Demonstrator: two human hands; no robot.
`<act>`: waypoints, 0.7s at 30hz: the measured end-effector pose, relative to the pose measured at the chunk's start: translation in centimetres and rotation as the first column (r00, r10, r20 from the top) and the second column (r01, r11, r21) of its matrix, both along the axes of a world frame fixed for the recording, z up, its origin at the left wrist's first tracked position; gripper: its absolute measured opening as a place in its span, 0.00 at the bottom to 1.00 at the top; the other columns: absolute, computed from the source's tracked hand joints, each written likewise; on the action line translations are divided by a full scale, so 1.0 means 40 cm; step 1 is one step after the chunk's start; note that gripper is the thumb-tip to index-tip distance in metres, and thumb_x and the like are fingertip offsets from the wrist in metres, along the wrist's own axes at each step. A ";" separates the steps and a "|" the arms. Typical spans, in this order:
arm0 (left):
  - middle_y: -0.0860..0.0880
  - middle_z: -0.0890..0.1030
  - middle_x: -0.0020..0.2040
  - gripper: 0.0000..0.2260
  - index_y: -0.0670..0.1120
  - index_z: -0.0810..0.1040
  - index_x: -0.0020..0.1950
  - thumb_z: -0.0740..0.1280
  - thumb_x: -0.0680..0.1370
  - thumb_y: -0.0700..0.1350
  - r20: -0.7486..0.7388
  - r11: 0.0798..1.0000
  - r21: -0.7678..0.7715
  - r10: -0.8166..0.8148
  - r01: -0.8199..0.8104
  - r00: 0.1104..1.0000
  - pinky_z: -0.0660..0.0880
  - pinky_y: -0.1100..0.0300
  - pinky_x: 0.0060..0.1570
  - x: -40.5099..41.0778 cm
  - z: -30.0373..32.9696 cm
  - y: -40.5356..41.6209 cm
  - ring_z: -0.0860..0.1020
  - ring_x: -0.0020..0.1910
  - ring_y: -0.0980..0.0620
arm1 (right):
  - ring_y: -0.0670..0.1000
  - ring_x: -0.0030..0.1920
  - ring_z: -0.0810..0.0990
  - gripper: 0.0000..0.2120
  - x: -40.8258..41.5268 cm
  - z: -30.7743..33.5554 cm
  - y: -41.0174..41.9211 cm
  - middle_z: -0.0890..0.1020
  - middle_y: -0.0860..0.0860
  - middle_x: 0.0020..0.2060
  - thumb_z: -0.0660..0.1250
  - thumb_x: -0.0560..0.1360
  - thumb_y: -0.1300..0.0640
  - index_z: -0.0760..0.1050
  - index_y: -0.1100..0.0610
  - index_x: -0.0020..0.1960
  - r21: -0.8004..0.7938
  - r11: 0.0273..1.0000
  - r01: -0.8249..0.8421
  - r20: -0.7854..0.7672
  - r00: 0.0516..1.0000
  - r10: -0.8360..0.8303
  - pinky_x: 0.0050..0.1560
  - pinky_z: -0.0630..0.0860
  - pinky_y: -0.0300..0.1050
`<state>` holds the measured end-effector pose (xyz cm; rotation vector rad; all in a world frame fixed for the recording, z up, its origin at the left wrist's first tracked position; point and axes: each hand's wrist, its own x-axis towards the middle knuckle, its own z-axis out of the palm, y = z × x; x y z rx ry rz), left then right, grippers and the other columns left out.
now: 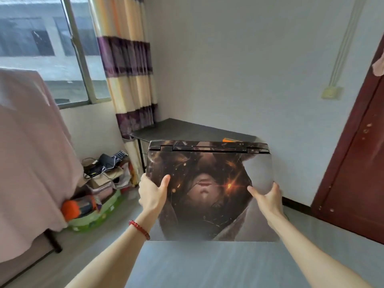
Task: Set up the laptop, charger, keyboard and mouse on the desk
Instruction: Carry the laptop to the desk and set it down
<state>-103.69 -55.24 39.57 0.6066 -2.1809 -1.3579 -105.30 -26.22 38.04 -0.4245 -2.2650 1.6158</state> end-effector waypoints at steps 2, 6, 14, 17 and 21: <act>0.37 0.68 0.66 0.34 0.38 0.57 0.70 0.66 0.73 0.56 0.028 0.990 -0.110 0.090 -0.086 0.996 0.66 0.40 0.64 -0.098 0.004 -0.055 0.67 0.65 0.38 | 0.61 0.68 0.65 0.40 -0.139 0.017 -0.068 0.65 0.61 0.68 0.74 0.67 0.51 0.57 0.63 0.71 0.048 0.997 -0.053 -0.011 0.999 0.053 0.69 0.63 0.58; 0.38 0.66 0.66 0.41 0.39 0.55 0.69 0.70 0.68 0.60 0.095 0.980 -0.120 0.168 -0.156 0.981 0.67 0.39 0.62 -0.275 -0.028 -0.179 0.65 0.65 0.38 | 0.63 0.63 0.69 0.37 -0.381 0.019 -0.210 0.68 0.63 0.63 0.75 0.67 0.53 0.62 0.66 0.67 0.108 0.984 -0.140 0.010 0.990 0.139 0.62 0.68 0.57; 0.38 0.61 0.71 0.53 0.38 0.51 0.71 0.78 0.59 0.58 0.195 0.984 -0.036 0.180 -0.177 0.964 0.63 0.41 0.66 -0.760 -0.094 -0.494 0.60 0.70 0.39 | 0.61 0.68 0.64 0.42 -0.891 -0.003 -0.528 0.63 0.62 0.68 0.73 0.68 0.51 0.54 0.64 0.72 0.177 0.957 -0.230 0.062 0.973 0.223 0.66 0.65 0.60; 0.37 0.61 0.70 0.53 0.37 0.52 0.71 0.78 0.59 0.58 0.193 0.986 -0.041 0.168 -0.163 0.967 0.63 0.41 0.66 -0.945 -0.069 -0.585 0.60 0.69 0.38 | 0.61 0.69 0.63 0.42 -1.055 0.010 -0.615 0.61 0.62 0.70 0.73 0.69 0.51 0.52 0.62 0.73 0.175 0.959 -0.223 0.084 0.974 0.211 0.67 0.65 0.61; 0.36 0.63 0.69 0.53 0.36 0.54 0.70 0.79 0.59 0.57 0.233 0.990 -0.057 0.138 -0.128 0.963 0.63 0.41 0.65 -1.190 -0.064 -0.656 0.62 0.68 0.37 | 0.61 0.69 0.63 0.42 -1.274 0.005 -0.683 0.61 0.62 0.70 0.72 0.70 0.50 0.51 0.62 0.73 0.188 0.963 -0.194 0.138 0.976 0.170 0.67 0.65 0.62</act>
